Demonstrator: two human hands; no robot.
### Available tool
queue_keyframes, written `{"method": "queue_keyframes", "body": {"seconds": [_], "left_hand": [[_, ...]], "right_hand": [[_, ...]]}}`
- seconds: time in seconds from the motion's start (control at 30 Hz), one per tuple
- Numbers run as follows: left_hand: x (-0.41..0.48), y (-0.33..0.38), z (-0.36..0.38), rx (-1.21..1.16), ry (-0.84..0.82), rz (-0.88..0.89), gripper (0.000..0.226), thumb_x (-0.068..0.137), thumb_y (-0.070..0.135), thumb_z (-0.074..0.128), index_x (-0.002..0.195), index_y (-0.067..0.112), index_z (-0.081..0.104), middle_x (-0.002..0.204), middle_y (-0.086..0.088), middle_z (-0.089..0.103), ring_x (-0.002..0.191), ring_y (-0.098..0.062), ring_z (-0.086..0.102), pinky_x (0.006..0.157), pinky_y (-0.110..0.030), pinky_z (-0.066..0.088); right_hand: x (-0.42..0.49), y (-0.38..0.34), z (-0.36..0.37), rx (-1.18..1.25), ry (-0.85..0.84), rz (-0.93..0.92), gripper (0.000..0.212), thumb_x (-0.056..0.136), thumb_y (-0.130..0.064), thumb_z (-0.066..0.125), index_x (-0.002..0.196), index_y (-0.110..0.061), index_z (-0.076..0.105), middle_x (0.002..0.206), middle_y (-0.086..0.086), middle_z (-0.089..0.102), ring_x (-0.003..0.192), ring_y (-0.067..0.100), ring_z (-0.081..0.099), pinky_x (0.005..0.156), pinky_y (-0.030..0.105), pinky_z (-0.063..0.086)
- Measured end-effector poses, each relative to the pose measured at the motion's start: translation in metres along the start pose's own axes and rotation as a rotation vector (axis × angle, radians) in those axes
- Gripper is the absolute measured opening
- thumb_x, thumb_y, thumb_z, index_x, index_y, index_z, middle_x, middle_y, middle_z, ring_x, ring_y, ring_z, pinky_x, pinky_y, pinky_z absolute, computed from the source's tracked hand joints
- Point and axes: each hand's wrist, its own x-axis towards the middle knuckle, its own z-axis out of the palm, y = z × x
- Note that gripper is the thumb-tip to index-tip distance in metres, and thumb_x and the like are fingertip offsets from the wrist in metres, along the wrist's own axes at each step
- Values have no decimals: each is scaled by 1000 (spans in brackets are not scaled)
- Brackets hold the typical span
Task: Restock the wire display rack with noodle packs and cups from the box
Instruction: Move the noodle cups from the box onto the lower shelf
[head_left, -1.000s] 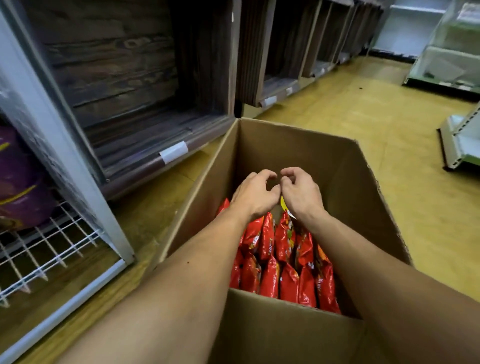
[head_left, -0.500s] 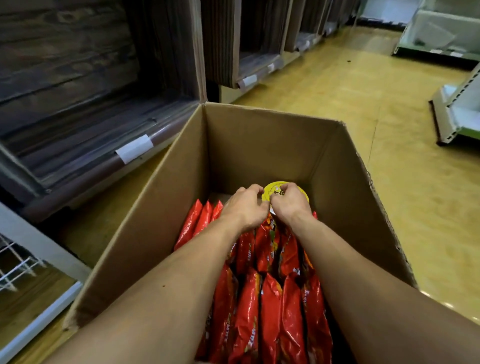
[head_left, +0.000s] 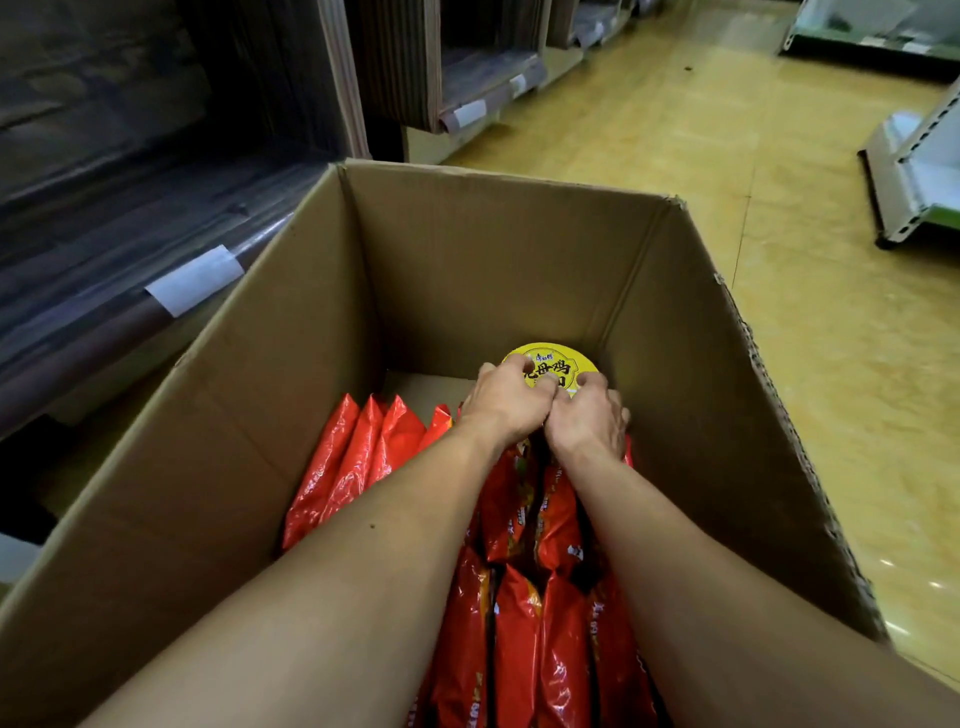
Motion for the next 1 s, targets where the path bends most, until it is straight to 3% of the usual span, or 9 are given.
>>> {"method": "queue_keyframes", "body": {"seconds": [0.23,0.53,0.7,0.77,0.83,0.93,1.0], "left_hand": [[18,-22,22,-120,-69,-63,65,96,61,49,147,22,46,150,-12,47,137,-29,48,112,-34,38],[23,-39,34,-123,-60,-3,46,105,36,47,149,28,40,150,-10,40,136,-29,46,109,-29,34],[23,-38,32,-124,-81,-23,49,103,27,52,150,30,39,151,-8,40,135,-27,47,106,-26,36],[23,-35,31,-160,-98,-63,48,104,32,48,151,29,39,154,-7,39,138,-27,44,109,-27,34],[21,-32,29,-225,-115,-91,53,104,50,43,152,27,41,157,-7,40,143,-26,41,117,-31,32],[13,-26,24,-253,-102,-70,74,95,73,36,150,25,46,156,-7,44,145,-24,39,121,-39,28],[15,-26,23,-243,-55,-59,94,77,87,34,145,24,51,152,-8,48,141,-25,45,119,-42,33]], "right_hand": [[10,8,10,16,-35,61,53,104,-34,45,150,-12,34,151,22,37,143,38,32,111,40,32],[22,15,27,101,-77,125,62,101,-31,54,155,-18,26,150,22,37,140,40,39,110,37,34],[22,16,26,151,-93,126,68,99,-27,59,156,-17,25,154,19,33,142,37,37,111,34,33],[23,17,23,180,-94,128,69,97,-31,61,156,-18,27,155,18,34,143,35,37,111,33,33],[22,18,21,212,-93,118,69,96,-38,62,156,-19,31,155,16,36,143,33,37,111,33,33],[15,14,20,262,-71,94,69,95,-43,63,154,-20,35,154,16,37,144,31,37,113,33,31],[10,9,20,284,-43,82,67,94,-42,63,152,-20,38,152,16,39,142,31,38,113,33,31]]}}
